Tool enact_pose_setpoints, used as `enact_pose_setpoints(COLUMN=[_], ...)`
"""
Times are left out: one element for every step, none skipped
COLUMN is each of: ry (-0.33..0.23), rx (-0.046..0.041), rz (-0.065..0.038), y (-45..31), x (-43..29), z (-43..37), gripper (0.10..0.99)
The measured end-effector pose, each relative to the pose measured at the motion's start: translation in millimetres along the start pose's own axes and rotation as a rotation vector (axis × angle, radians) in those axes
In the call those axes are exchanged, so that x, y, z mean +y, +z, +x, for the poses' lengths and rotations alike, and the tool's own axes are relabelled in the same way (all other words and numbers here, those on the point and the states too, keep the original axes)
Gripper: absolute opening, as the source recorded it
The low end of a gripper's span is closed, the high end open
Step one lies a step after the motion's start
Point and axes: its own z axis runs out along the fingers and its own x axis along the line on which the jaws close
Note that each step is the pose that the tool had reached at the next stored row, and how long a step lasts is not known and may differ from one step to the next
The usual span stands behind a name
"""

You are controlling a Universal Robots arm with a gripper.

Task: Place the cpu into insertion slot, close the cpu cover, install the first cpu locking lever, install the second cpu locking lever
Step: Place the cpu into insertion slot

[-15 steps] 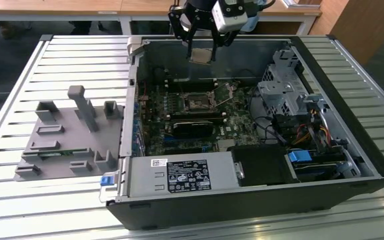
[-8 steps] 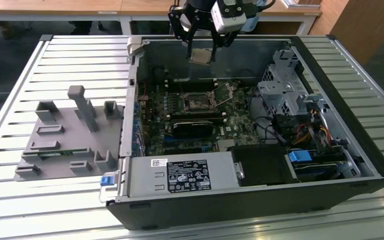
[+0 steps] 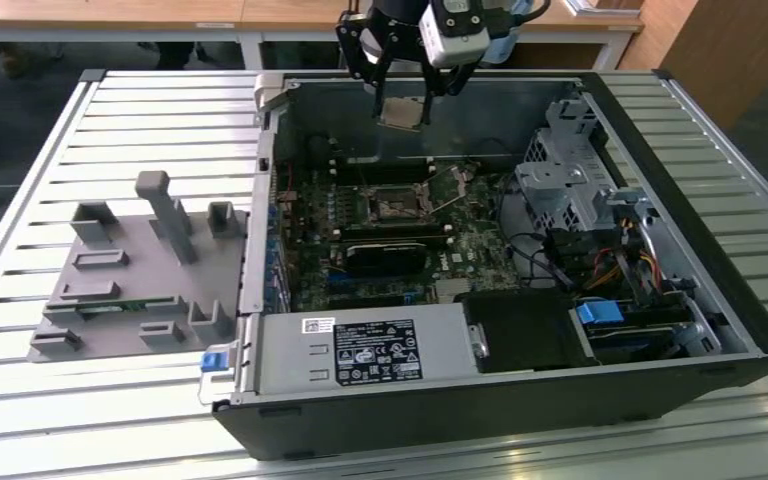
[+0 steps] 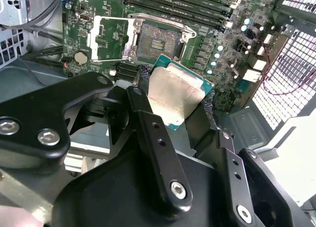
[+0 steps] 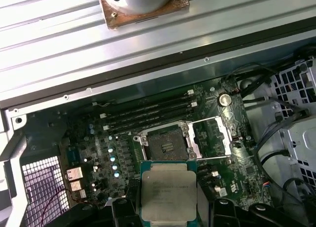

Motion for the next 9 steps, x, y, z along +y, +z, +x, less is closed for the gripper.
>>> enact_pose_setpoints(ry=[0.003,0.006,0.010,0.013,0.016,0.019,0.022,0.026,0.029], rx=[-0.0003,-0.0006,-0.0009,-0.0012,-0.0014,-0.0017,-0.0020,-0.0023,-0.0026], rz=[0.000,0.000,0.000,0.000,0.000,0.000,0.000,0.000,-0.001], y=[0.1,0.3,0.4,0.6,0.7,0.9,1.0,1.1,1.3], x=[0.0,-0.1,-0.1,-0.2,-0.2,-0.2,-0.3,-0.3,-0.4], z=[0.1,0.2,0.2,0.3,0.4,0.5,0.6,0.7,0.8], gripper=[0.541,0.541,0.541,0.541,0.541,0.541,0.541,0.541,0.541])
